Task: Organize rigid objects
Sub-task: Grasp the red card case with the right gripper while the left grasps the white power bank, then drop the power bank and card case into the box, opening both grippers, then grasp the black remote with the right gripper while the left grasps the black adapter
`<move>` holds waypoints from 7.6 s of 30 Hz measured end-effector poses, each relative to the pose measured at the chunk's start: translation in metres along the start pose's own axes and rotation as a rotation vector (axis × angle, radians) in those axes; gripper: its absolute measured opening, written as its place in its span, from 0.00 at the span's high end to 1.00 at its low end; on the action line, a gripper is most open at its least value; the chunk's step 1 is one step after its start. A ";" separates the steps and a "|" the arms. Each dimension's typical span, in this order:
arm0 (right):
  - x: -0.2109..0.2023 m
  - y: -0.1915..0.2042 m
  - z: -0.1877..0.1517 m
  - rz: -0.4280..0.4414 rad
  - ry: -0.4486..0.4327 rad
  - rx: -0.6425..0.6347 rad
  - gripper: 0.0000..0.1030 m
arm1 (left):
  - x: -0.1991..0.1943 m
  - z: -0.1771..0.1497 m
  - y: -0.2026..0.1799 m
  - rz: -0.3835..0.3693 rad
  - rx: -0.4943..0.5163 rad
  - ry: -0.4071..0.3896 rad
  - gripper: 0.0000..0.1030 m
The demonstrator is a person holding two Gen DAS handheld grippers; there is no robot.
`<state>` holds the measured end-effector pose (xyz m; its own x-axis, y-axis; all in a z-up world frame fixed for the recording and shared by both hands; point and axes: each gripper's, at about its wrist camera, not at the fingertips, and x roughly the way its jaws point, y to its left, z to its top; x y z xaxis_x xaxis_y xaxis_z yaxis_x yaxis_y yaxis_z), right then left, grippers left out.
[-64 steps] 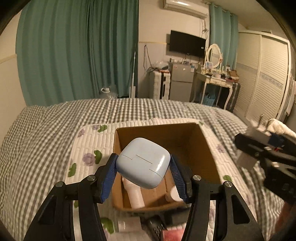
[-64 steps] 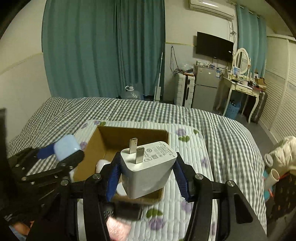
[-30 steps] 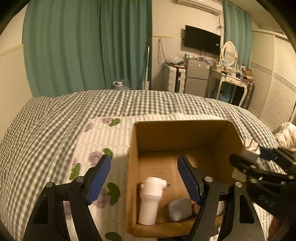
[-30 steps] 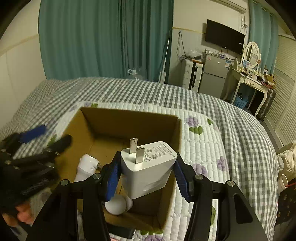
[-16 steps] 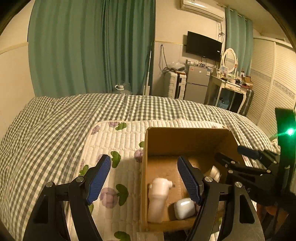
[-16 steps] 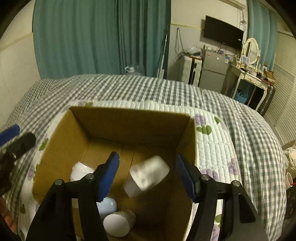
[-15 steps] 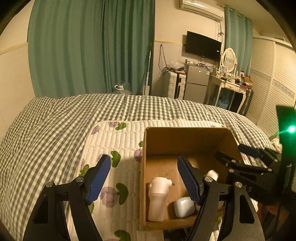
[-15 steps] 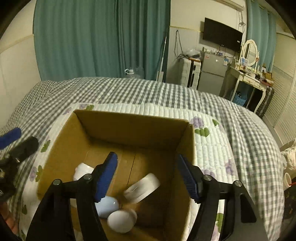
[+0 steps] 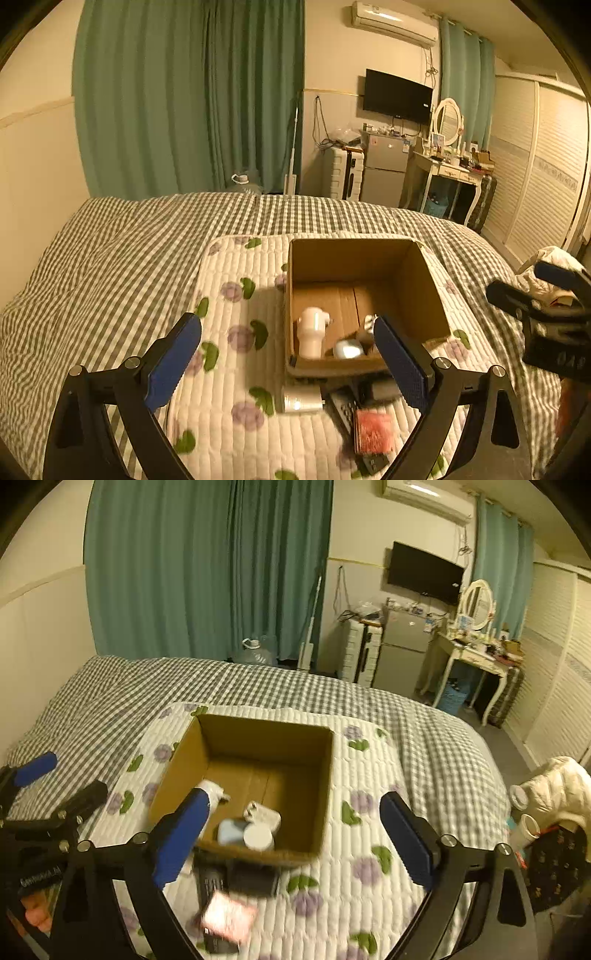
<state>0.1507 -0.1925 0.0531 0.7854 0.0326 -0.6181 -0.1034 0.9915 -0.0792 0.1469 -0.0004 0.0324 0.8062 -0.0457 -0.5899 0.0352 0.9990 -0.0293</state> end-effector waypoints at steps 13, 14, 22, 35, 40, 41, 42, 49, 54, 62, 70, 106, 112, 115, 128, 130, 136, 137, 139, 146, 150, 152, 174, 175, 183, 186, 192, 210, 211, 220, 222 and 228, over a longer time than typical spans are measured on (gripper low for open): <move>0.052 0.024 -0.114 0.083 0.227 0.125 0.00 | 0.026 -0.091 0.027 0.024 -0.002 0.091 0.00; 0.064 0.029 -0.124 0.088 0.257 0.124 0.00 | 0.034 -0.099 0.028 0.024 -0.004 0.106 0.00; 0.124 0.057 -0.160 0.150 0.357 0.120 0.00 | 0.072 -0.136 0.036 0.051 0.010 0.176 0.00; 0.164 0.067 -0.170 0.224 0.413 0.166 0.29 | 0.083 -0.140 0.035 0.058 0.022 0.188 0.00; 0.140 0.054 -0.163 0.250 0.343 0.209 0.65 | 0.086 -0.141 0.027 0.052 0.039 0.195 0.00; 0.136 0.053 -0.159 0.233 0.334 0.200 0.72 | 0.086 -0.141 0.025 0.050 0.042 0.196 0.00; 0.132 0.053 -0.155 0.217 0.331 0.181 0.74 | 0.087 -0.141 0.023 0.049 0.047 0.199 0.00; 0.128 0.032 -0.154 0.132 0.316 0.152 0.90 | 0.094 -0.140 0.008 0.041 0.080 0.209 0.00; 0.135 0.023 -0.159 0.202 0.342 0.184 0.87 | 0.106 -0.137 0.002 0.025 0.072 0.224 0.00; 0.120 0.025 -0.153 0.150 0.231 0.190 0.91 | 0.133 -0.130 -0.007 0.026 0.073 0.239 0.00; 0.112 0.008 -0.128 0.071 0.172 0.183 0.91 | 0.167 -0.125 -0.013 0.035 0.082 0.266 0.05; 0.018 -0.008 0.017 0.124 -0.108 0.040 0.91 | 0.056 0.019 -0.045 -0.066 0.070 -0.003 0.45; 0.066 -0.009 0.029 0.123 -0.088 0.027 0.91 | 0.104 0.021 -0.052 -0.050 0.064 0.041 0.45; 0.090 -0.011 0.026 0.131 -0.067 0.028 0.91 | 0.132 0.016 -0.056 -0.041 0.073 0.065 0.45; 0.153 -0.018 0.001 0.150 0.009 0.034 0.91 | 0.169 -0.005 -0.059 -0.053 0.065 0.091 0.28; 0.156 -0.020 0.000 0.146 0.014 0.038 0.91 | 0.163 0.000 -0.057 -0.043 0.052 0.072 0.22; 0.171 -0.021 -0.002 0.118 0.036 0.043 0.91 | 0.146 0.013 -0.048 -0.010 0.035 0.055 0.22; 0.175 -0.020 -0.002 0.111 0.038 0.045 0.91 | 0.144 0.014 -0.045 -0.007 0.035 0.054 0.22; 0.178 -0.021 -0.002 0.099 0.036 0.055 0.90 | 0.137 0.015 -0.042 0.003 0.038 0.054 0.22; 0.131 -0.022 0.007 0.073 -0.004 0.054 0.42 | 0.096 0.019 -0.028 0.020 0.044 0.033 0.22; 0.082 -0.022 0.014 0.078 -0.019 0.047 0.41 | 0.064 0.020 -0.023 0.021 0.045 0.016 0.17; 0.060 -0.021 0.014 0.071 -0.030 0.046 0.37 | 0.042 0.018 -0.021 0.019 0.051 -0.004 0.16; 0.089 0.050 -0.140 0.117 0.211 0.056 0.01 | 0.047 -0.099 0.028 0.062 0.014 0.109 0.00; 0.100 0.054 -0.145 0.135 0.231 0.057 0.02 | 0.052 -0.103 0.031 0.066 0.011 0.117 0.00; 0.165 0.082 -0.175 0.278 0.374 0.078 0.35 | 0.081 -0.126 0.039 0.092 0.012 0.171 0.00; 0.164 0.083 -0.177 0.284 0.358 0.075 0.54 | 0.084 -0.128 0.037 0.101 0.020 0.182 0.00; 0.125 0.071 -0.175 0.264 0.286 0.094 0.61 | 0.076 -0.128 0.021 0.110 0.024 0.177 0.00; 0.061 -0.063 -0.127 0.138 0.086 0.308 0.81 | 0.086 -0.129 -0.078 0.006 0.120 0.211 0.00; 0.062 -0.066 -0.121 0.118 0.078 0.298 0.81 | 0.089 -0.128 -0.084 -0.002 0.123 0.209 0.00; 0.098 -0.099 -0.108 0.058 0.064 0.308 0.81 | 0.137 -0.121 -0.125 -0.053 0.068 0.229 0.00; 0.108 -0.105 -0.110 0.055 0.068 0.312 0.81 | 0.148 -0.121 -0.130 -0.058 0.056 0.235 0.00; 0.120 -0.110 -0.122 0.051 0.079 0.316 0.81 | 0.174 -0.122 -0.136 -0.075 0.025 0.262 0.07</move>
<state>0.1822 -0.3128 -0.1081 0.7329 0.0858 -0.6749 0.0623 0.9794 0.1922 0.2098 -0.1448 -0.1646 0.6204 -0.1151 -0.7758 0.1060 0.9924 -0.0624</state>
